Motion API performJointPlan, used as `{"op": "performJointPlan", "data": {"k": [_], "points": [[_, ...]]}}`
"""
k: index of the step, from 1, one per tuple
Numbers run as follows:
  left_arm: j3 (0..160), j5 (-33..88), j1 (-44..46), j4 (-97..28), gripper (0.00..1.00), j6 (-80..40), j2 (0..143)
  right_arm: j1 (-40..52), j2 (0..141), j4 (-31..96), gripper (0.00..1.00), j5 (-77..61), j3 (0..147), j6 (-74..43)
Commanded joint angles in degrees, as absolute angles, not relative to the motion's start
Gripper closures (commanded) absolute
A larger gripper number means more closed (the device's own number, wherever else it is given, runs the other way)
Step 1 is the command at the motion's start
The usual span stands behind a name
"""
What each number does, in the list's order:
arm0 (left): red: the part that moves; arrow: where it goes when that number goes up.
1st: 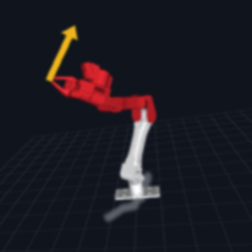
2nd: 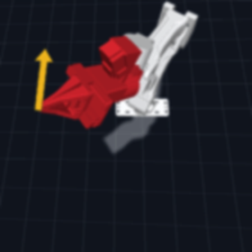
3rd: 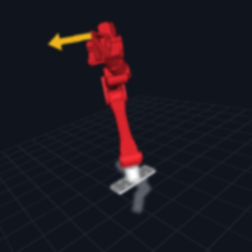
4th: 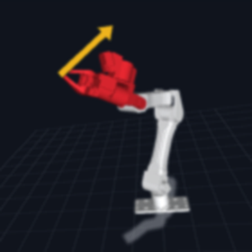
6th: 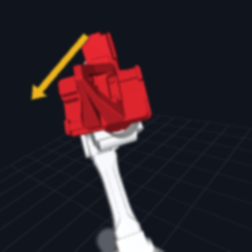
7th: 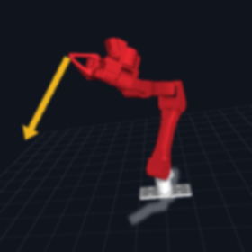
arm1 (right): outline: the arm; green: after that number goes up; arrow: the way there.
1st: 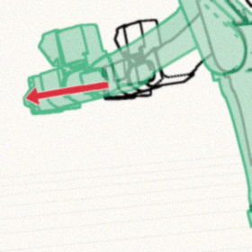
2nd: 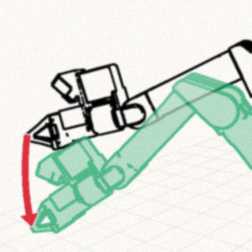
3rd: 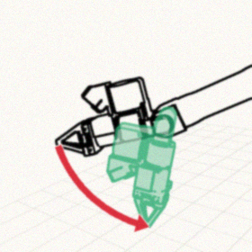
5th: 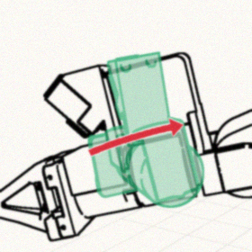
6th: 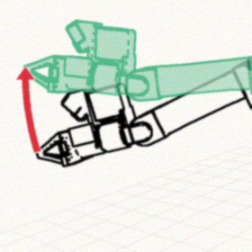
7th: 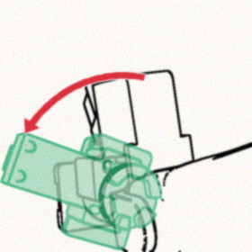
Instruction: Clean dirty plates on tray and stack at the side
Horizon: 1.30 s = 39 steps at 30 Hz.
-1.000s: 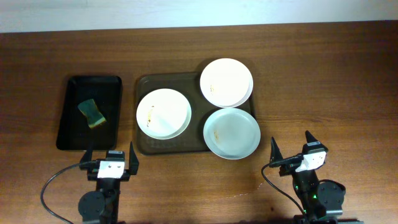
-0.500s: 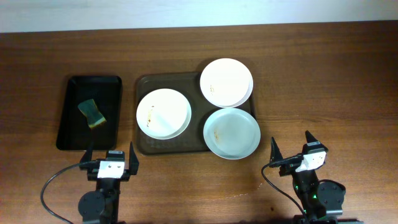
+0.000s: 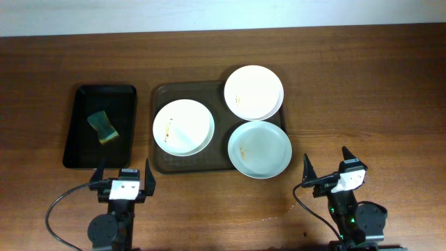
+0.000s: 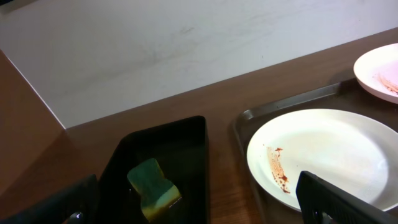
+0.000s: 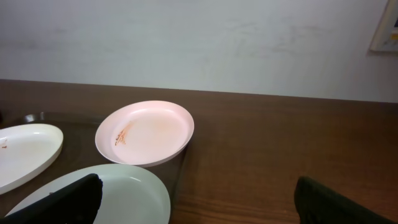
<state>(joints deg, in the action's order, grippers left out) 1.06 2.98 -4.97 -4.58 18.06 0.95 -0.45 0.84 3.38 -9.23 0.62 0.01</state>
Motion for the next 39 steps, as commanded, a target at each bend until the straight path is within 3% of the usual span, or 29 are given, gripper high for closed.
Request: {"op": "performJointPlan", "data": {"k": [1,23,32,39], "points": [[0.5,2.6,-4.9,-4.5,0.01,18.8,0.4,-0.8,0.4,3.6,0.02,-9.9,0.3,-0.2],[0.5,2.6,-4.9,-4.5,0.01,18.8,0.4,-0.8,0.4,3.5,0.02,-9.5,0.3,-0.2],[1.5,4.8,-4.9,0.4,0.01,-3.9,0.4,-0.8,0.6,-0.7,0.02,-9.9,1.4,-0.9],[7.6,4.7,-4.9,2.4,0.01,-6.0,1.3,-0.8,8.8,2.2,0.02,-10.0,13.3,-0.9]]}}
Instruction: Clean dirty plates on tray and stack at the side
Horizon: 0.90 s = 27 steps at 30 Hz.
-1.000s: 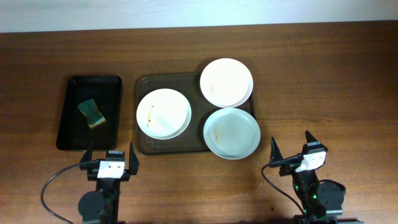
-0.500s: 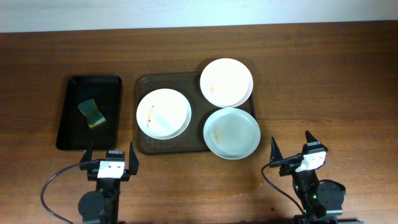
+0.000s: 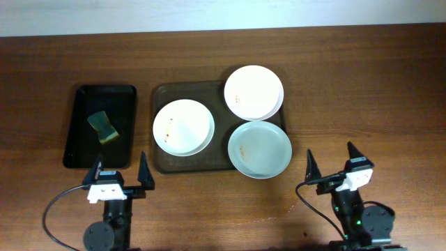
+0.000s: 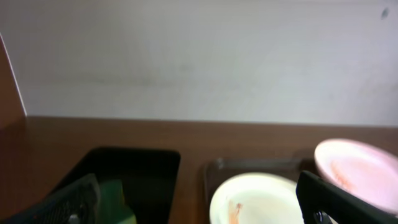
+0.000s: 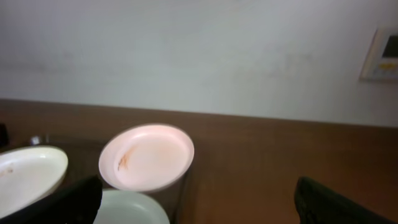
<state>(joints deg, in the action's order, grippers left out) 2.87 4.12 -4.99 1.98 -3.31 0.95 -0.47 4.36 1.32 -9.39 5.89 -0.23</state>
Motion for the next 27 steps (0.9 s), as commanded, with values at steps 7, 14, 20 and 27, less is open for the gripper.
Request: {"op": "performJointPlan", "data": {"k": [7,14,20,27], "points": [[21.8,4.7,-4.9,-3.2,0.01,-6.7,12.1,-0.8,32.2,16.4,0.02,-10.2,38.3,-0.9],[39.2,5.9,-4.9,-13.8,0.01,-6.7,32.4,-0.8,53.4,33.0,0.02,-15.2,60.8,-0.9],[60.6,6.5,-4.9,-30.0,0.01,-6.6,55.0,-0.8,67.7,47.1,0.02,-16.4,75.1,-0.9],[89.6,12.6,-4.9,-58.7,0.01,-6.6,81.2,-0.8,76.4,46.9,0.02,-22.4,78.1,-0.9]]}}
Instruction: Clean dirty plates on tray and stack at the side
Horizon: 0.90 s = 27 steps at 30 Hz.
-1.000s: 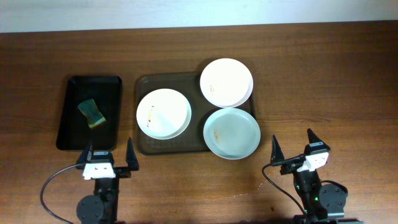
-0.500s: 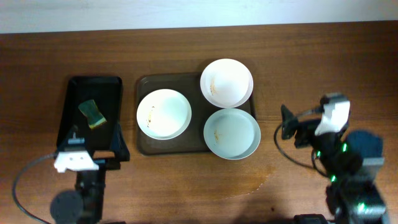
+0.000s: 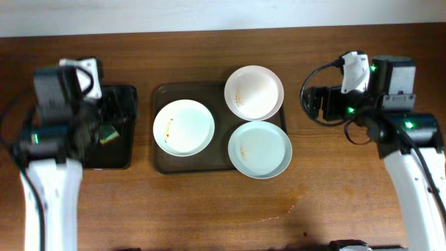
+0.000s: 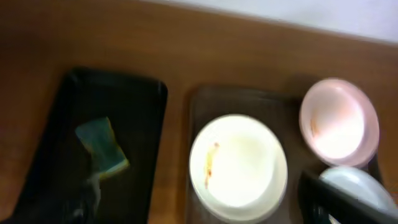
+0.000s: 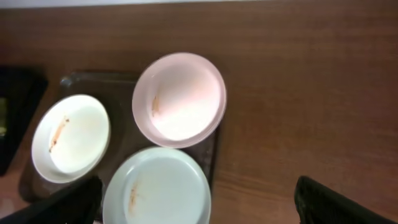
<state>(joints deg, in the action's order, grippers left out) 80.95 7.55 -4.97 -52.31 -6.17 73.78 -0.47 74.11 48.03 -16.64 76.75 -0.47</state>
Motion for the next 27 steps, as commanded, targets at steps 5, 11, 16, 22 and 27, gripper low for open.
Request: {"op": "performJointPlan", "data": {"k": [5,11,16,22,27], "points": [[90.7,11.6,-4.9,-62.9,0.01,-6.6,89.2,3.6,81.8,41.0,0.05,-26.7,78.1,-9.0],[91.0,8.1,-6.3,-62.8,0.01,-6.0,90.9,17.1,88.9,36.6,0.13,-14.8,78.1,-19.7],[91.2,3.6,-13.0,-63.5,0.03,-12.4,91.0,26.7,97.5,30.8,0.21,-9.1,78.2,-24.5],[91.1,1.3,-18.7,-62.9,0.03,-12.4,91.1,32.5,108.2,25.5,0.32,-4.3,80.6,-28.2],[91.1,-1.3,-18.8,-62.8,0.03,-12.4,91.9,34.0,114.9,23.3,0.42,-4.1,82.8,-29.3]]}}
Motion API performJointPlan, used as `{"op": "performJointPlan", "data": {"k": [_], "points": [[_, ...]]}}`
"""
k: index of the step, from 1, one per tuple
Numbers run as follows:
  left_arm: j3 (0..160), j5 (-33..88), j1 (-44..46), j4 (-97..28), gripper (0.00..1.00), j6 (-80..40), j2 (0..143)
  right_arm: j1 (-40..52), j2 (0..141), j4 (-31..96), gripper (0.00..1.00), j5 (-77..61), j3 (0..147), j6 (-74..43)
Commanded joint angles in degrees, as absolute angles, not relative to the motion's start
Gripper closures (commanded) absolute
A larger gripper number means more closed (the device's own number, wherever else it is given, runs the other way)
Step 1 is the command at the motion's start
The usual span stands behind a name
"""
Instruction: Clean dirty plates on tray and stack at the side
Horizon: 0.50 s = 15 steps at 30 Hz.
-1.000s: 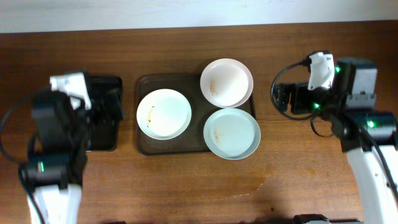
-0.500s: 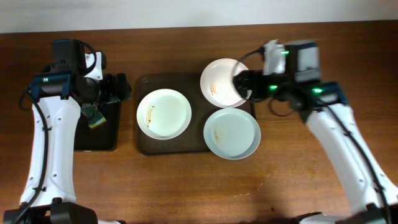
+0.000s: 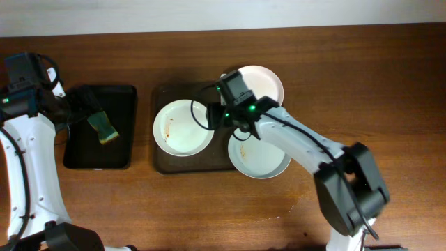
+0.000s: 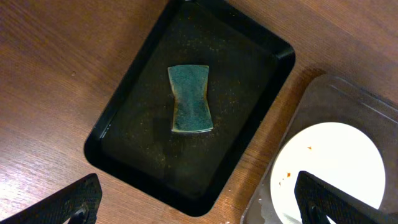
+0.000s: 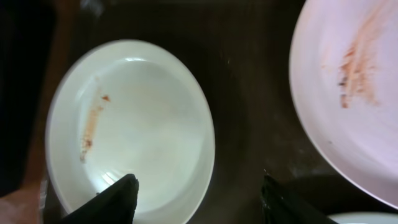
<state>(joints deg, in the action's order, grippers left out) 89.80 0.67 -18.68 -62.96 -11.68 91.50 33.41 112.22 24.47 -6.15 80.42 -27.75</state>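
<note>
Three dirty plates sit on the brown tray (image 3: 209,162): a white plate (image 3: 182,127) at left, a pinkish plate (image 3: 261,87) at back right and a pale blue plate (image 3: 261,153) at front right, each with reddish smears. My right gripper (image 3: 223,115) hangs open low over the tray. In the right wrist view the white plate's (image 5: 130,124) right rim lies between the fingers of the right gripper (image 5: 202,199), with the pinkish plate (image 5: 354,93) beside it. My left gripper (image 4: 199,205) is open above the green sponge (image 4: 190,99).
The sponge (image 3: 102,127) lies in a black tray (image 3: 83,150) left of the brown tray. In the left wrist view the black tray (image 4: 242,81) sits beside the white plate (image 4: 329,168). Bare wooden table lies to the right of the plates and along the front.
My right gripper has moved from high over the table's right side to low over the brown tray, beside the white plate. The left gripper now looks straight down on the sponge tray. Plates unmoved.
Both arms first sat folded at the table's front edge with grippers open. Then they stood raised over the left and right sides of the table. Now the right one is down at the white plate and the left one is over the sponge.
</note>
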Motion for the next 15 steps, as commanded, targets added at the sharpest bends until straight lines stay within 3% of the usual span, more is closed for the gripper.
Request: {"op": "performJointPlan", "data": {"k": [1,8,15], "points": [[91.1,-1.3,-18.8,-62.8,0.03,-12.4,92.1,34.1,115.7,22.8,0.44,-3.6,82.8,-29.7],[91.1,-1.3,-18.8,-62.9,0.03,-12.4,94.9,34.4,120.1,21.6,0.61,-2.9,82.8,-29.6],[91.1,-1.3,-18.8,-63.5,0.03,-12.4,98.4,36.5,122.4,21.4,0.68,-2.9,82.8,-29.5]]}}
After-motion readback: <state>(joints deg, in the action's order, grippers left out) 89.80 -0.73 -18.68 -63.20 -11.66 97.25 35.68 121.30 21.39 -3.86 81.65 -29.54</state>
